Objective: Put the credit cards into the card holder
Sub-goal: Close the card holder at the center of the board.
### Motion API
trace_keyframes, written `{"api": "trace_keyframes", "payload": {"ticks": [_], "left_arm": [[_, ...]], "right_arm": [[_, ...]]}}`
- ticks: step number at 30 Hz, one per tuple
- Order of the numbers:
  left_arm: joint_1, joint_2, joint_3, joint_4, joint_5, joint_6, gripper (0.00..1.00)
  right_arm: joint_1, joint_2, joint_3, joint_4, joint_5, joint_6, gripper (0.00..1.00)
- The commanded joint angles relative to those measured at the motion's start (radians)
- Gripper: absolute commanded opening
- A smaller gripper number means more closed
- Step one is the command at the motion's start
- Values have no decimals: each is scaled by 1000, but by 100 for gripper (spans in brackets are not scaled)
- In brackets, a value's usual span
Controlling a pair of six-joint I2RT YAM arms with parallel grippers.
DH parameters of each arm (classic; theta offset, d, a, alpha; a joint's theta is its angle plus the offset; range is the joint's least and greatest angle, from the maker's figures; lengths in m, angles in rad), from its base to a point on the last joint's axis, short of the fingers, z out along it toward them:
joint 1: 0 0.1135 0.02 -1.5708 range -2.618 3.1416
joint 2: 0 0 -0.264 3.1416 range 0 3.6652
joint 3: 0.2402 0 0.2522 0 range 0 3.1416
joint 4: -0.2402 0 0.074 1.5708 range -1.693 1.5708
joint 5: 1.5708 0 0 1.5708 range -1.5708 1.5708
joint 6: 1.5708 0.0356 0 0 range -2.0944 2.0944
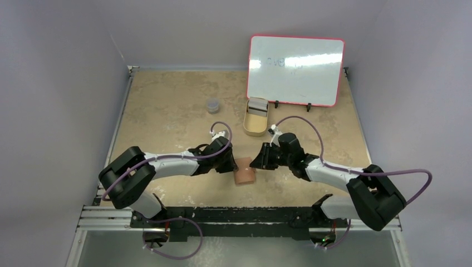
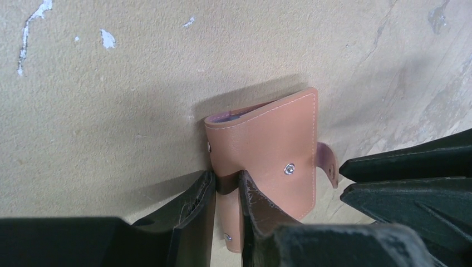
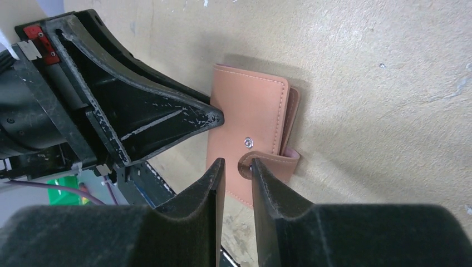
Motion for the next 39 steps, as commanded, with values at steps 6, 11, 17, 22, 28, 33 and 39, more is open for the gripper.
{"api": "trace_keyframes", "payload": {"ticks": [6, 11, 17, 22, 28, 33, 39], "left_arm": [[-2, 33, 16, -10, -30, 15, 18], [-3, 35, 19, -11, -27, 15, 17], [-2, 40, 19, -2, -22, 14, 17], [-3, 43, 19, 7, -15, 13, 17], [-3, 45, 22, 13, -8, 13, 17], [-3, 45, 22, 9, -9, 15, 17], [-3, 44, 24, 11, -2, 12, 17]], "right_arm": [[-4, 40, 32, 30, 33, -1, 24], [-4, 40, 30, 38, 28, 4, 24], [-4, 53, 28, 47, 26, 10, 23], [-2, 57, 18, 64, 19, 18, 22], [-1, 63, 11, 61, 22, 19, 22], [4, 49, 16, -1, 72, 12, 22], [14, 11, 22, -75, 111, 3, 22]]}}
